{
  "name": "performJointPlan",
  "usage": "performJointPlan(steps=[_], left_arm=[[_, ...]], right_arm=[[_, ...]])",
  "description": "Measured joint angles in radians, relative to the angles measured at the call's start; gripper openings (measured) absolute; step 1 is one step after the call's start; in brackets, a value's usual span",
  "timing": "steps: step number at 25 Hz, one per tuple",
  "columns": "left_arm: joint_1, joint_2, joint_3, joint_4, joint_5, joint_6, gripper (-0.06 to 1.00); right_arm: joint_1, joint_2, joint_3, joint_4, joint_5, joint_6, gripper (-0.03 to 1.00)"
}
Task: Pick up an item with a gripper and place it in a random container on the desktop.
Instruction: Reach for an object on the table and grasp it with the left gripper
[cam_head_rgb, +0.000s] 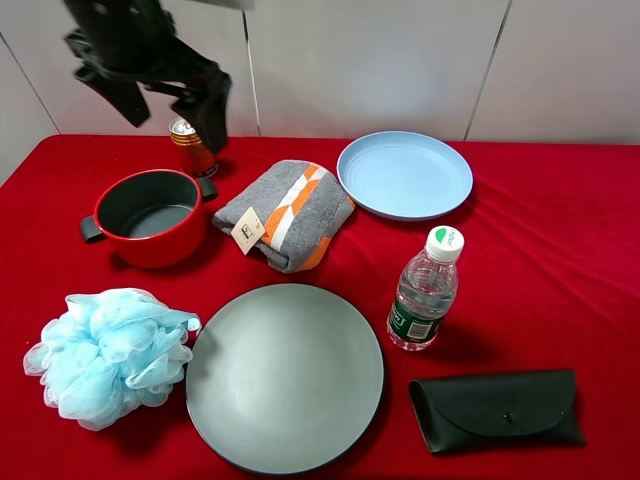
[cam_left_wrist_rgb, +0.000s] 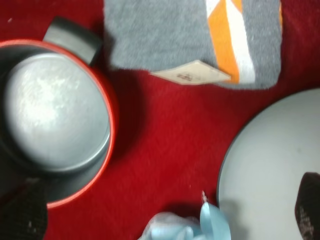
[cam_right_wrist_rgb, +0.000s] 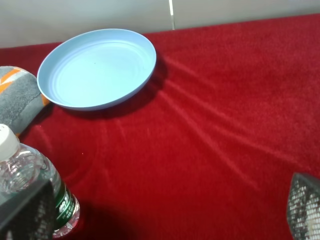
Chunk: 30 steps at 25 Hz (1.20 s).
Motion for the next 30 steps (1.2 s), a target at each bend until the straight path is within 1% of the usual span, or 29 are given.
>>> performJointPlan(steps=[11, 16, 24, 30], left_arm=[[-0.063, 0.246, -0.184, 0.042, -0.023, 0.0, 0.99], [-0.067, 0.344, -0.259, 0.045, -0.025, 0.0, 0.99], [-0.067, 0.445, -0.28, 0.049, -0.065, 0.0, 0.99], [-0.067, 0.497, -0.28, 0.044, -0.13, 0.0, 0.99]], right_arm=[[0.0, 0.0, 0.0, 0.0, 0.0, 0.0, 0.69], [0.0, 0.0, 0.0, 0.0, 0.0, 0.006, 0.69], [0.0, 0.0, 0.0, 0.0, 0.0, 0.006, 0.69], [0.0, 0.0, 0.0, 0.0, -0.003, 0.007, 0.69]])
